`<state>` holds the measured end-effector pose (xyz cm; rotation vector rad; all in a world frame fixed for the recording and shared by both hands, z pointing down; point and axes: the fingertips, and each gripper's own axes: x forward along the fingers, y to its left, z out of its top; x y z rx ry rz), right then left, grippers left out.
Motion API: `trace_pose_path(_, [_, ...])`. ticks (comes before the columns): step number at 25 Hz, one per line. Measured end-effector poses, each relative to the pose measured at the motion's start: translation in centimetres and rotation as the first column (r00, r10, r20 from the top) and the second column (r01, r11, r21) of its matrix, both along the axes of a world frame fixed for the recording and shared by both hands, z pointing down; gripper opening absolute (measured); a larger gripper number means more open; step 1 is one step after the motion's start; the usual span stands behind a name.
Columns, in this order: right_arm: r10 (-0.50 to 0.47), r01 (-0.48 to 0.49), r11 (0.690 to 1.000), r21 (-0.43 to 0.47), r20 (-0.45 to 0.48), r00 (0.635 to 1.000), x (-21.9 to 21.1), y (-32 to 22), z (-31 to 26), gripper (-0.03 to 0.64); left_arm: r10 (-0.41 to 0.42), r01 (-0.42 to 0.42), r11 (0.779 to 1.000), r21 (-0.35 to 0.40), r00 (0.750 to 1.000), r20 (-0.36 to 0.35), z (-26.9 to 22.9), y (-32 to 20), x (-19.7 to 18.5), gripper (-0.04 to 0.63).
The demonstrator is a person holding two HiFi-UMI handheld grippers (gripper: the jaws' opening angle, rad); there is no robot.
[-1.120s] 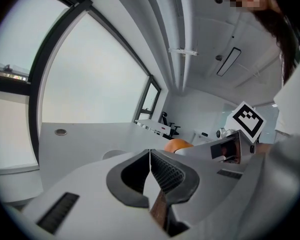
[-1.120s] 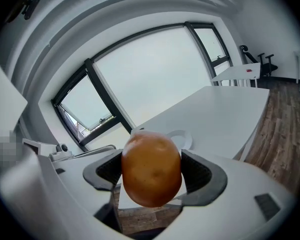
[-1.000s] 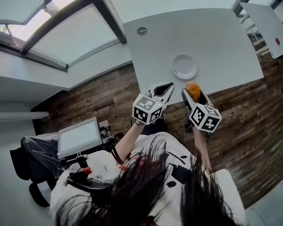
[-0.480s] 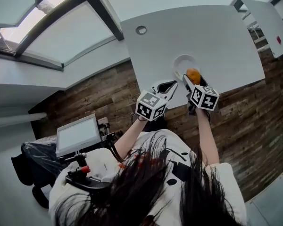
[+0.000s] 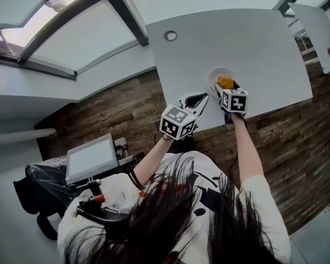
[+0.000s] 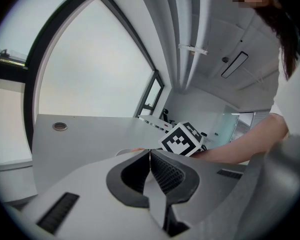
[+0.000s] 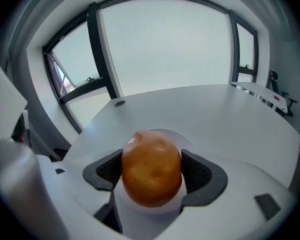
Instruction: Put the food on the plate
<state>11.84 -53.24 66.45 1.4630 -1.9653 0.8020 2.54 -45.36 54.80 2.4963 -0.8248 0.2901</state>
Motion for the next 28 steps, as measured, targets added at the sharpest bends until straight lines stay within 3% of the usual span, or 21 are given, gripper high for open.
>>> trace_pose_path(10, [-0.111,0.116,0.993,0.031,-0.129,0.985,-0.8,-0.7,0.5,0.365,-0.010,0.010,1.000,-0.011,1.000,0.001,0.3,0.0,-0.3,0.006])
trace_pose_path(20, [-0.118,0.116,0.992,-0.038,-0.068,0.991,-1.2,-0.1,1.3,0.367,-0.005,0.005,1.000,-0.012,1.000,0.003,0.2,0.1,-0.2,0.006])
trace_pose_path(28, [-0.106,0.105,0.994,-0.029,-0.068,0.992,-1.2,-0.3,0.8,0.368,-0.019,0.020,1.000,-0.009,1.000,0.009,0.3,-0.2,-0.5,0.006])
